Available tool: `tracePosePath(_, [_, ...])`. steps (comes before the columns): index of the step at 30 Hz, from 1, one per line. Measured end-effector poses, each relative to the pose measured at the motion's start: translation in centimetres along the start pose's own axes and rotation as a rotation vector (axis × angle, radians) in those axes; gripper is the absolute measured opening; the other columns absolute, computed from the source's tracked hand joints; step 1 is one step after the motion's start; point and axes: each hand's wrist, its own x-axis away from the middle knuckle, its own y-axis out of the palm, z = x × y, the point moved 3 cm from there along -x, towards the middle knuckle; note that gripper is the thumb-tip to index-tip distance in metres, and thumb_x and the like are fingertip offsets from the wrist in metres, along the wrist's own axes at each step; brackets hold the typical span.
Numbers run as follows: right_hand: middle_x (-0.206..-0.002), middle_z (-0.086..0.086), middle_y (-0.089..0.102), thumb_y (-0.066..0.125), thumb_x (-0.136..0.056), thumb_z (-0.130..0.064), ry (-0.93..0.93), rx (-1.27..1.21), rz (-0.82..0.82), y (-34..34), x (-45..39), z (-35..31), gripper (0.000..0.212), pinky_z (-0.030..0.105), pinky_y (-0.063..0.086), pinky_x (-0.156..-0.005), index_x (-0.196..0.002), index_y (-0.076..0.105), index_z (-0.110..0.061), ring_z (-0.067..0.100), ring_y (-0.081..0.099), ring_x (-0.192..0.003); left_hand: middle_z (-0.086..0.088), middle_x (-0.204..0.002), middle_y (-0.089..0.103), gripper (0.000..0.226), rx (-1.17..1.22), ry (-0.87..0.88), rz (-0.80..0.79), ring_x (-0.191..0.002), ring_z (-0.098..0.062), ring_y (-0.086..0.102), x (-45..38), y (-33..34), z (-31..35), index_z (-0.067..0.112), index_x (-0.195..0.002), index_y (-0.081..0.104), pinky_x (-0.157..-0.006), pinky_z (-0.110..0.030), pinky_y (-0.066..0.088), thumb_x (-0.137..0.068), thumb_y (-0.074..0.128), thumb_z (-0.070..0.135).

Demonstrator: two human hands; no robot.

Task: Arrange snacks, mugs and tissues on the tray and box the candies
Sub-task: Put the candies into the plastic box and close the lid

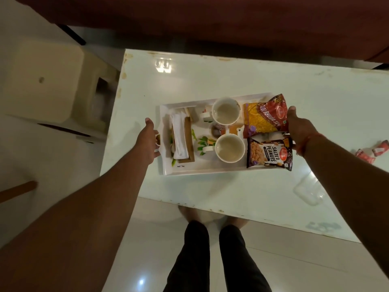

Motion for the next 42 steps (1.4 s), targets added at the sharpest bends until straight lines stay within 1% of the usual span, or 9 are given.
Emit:
tracePosePath(3, [-0.108,0.01,0.07,0.026,-0.087,-0.079,0.005,-0.015,0.019,0.0,0.1,0.1,0.074,0.048,0.051,-0.096,-0.106,0.068,-0.021,0.028,0.066,-0.097,-0.004,-0.12,0.058,0.067,-0.01,0.036,0.011,-0.117,-0.025,0.053,0.0,0.4,0.5,0.016,-0.131,0.055,-0.105,-0.044,0.042,-0.095,0.031,0.066])
tracePosePath(9, [-0.103,0.009,0.071,0.026,-0.08,-0.084,0.025,-0.09,0.089,-1.0,0.3,1.6,0.07,0.051,0.052,-0.095,-0.085,0.066,-0.027,0.029,0.068,-0.095,-0.002,-0.12,0.058,0.066,-0.072,0.112,-0.018,-0.116,-0.023,0.053,-0.4,2.5,3.1,0.017,-0.131,0.057,-0.109,-0.046,0.041,-0.096,0.029,0.065])
tracePosePath(21, [-0.099,0.014,0.072,0.024,-0.087,-0.079,0.043,-0.133,0.145,-2.3,-0.4,2.1,0.07,0.05,0.054,-0.092,-0.084,0.066,-0.022,0.033,0.069,-0.09,-0.002,-0.12,0.058,0.066,-0.148,0.146,-0.066,-0.112,-0.023,0.053,-1.3,5.4,5.6,0.017,-0.129,0.057,-0.107,-0.045,0.042,-0.096,0.029,0.066])
tracePosePath(28, [-0.102,0.017,0.071,0.023,-0.09,-0.075,0.039,-0.111,0.172,-2.3,-0.7,2.3,0.074,0.047,0.052,-0.095,-0.099,0.068,-0.017,0.035,0.068,-0.095,-0.002,-0.119,0.057,0.068,-0.144,0.146,-0.081,-0.113,-0.023,0.052,-2.0,5.4,5.3,0.017,-0.134,0.053,-0.109,-0.046,0.041,-0.096,0.028,0.067])
tracePosePath(32, [-0.105,0.019,0.071,0.022,-0.09,-0.075,0.038,-0.086,0.186,-2.2,-0.7,2.2,0.071,0.049,0.052,-0.096,-0.089,0.066,-0.02,0.035,0.068,-0.097,-0.001,-0.121,0.056,0.067,-0.158,0.143,-0.08,-0.115,-0.023,0.051,-2.0,5.3,5.1,0.017,-0.136,0.052,-0.11,-0.047,0.04,-0.097,0.025,0.065])
tracePosePath(35, [-0.104,0.019,0.068,0.018,-0.096,-0.067,0.005,-0.022,0.216,-2.4,-1.1,2.2,0.073,0.04,0.049,-0.093,-0.093,0.066,-0.012,0.033,0.064,-0.096,-0.003,-0.126,0.058,0.068,-0.211,0.152,-0.051,-0.115,-0.024,0.054,-2.1,5.0,5.2,0.017,-0.138,0.05,-0.109,-0.046,0.041,-0.097,0.025,0.064])
tracePosePath(37, [-0.103,0.018,0.062,0.016,-0.099,-0.062,-0.014,0.054,0.253,-2.7,-1.2,2.0,0.075,0.035,0.042,-0.084,-0.107,0.064,-0.005,0.031,0.058,-0.093,-0.009,-0.134,0.057,0.068,-0.354,0.251,-0.022,-0.122,-0.03,0.054,-2.1,4.8,5.4,0.012,-0.138,0.049,-0.108,-0.045,0.04,-0.099,0.024,0.061])
tracePosePath(39, [-0.112,0.02,0.062,0.014,-0.094,-0.068,-0.023,0.115,0.281,-3.1,-1.2,2.1,0.085,0.035,0.04,-0.082,-0.117,0.06,-0.001,0.034,0.058,-0.099,-0.019,-0.135,0.055,0.066,-0.591,0.49,0.023,-0.125,-0.038,0.051,-1.5,4.9,6.0,0.005,-0.134,0.051,-0.105,-0.048,0.041,-0.1,0.026,0.056])
tracePosePath(42, [-0.14,0.026,0.047,0.021,-0.092,-0.072,-0.053,0.206,0.32,-3.6,0.1,2.3,0.087,0.045,0.041,-0.098,-0.14,0.046,-0.004,0.041,0.049,-0.125,-0.019,-0.144,0.047,0.06,-0.96,0.943,0.147,-0.133,-0.036,0.043,1.3,6.0,6.8,0.006,-0.14,0.045,-0.111,-0.047,0.035,-0.101,0.033,0.05])
